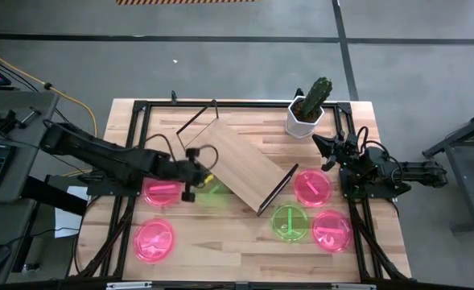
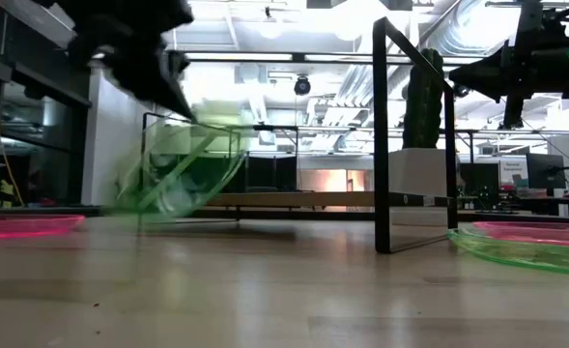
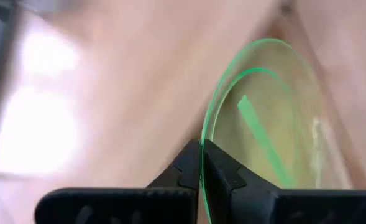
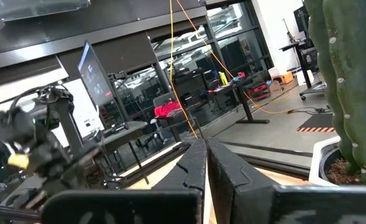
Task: Place and stack plates onto a shelf
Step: Put the green plate on the shelf
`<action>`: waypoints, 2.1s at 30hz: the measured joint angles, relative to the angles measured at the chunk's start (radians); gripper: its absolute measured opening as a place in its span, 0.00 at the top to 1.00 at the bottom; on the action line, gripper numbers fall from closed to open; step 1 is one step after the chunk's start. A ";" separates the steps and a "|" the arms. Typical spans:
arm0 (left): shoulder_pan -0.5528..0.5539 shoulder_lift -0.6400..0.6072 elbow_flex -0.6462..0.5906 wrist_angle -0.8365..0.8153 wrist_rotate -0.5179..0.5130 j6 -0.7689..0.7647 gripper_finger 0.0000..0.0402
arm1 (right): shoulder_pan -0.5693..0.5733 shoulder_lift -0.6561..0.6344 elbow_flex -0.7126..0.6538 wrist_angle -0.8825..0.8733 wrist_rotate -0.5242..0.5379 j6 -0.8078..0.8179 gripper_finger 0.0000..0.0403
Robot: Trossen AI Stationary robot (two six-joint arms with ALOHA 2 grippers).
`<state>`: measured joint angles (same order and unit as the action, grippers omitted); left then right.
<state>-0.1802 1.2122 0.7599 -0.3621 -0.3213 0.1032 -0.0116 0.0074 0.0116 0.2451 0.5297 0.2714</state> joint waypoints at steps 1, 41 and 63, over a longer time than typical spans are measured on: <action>0.012 -0.010 0.000 0.027 -0.026 -0.001 1.00 | 0.000 0.000 0.000 0.000 0.000 0.000 1.00; 0.584 0.144 0.003 0.220 0.114 -0.100 1.00 | 0.000 0.000 0.000 -0.005 0.032 0.011 1.00; 0.319 0.147 -0.001 0.124 -0.244 -0.334 1.00 | 0.000 0.000 0.000 -0.016 0.032 0.019 1.00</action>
<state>0.1389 1.3590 0.7593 -0.2382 -0.5654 -0.2312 -0.0115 0.0074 0.0116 0.2291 0.5613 0.2901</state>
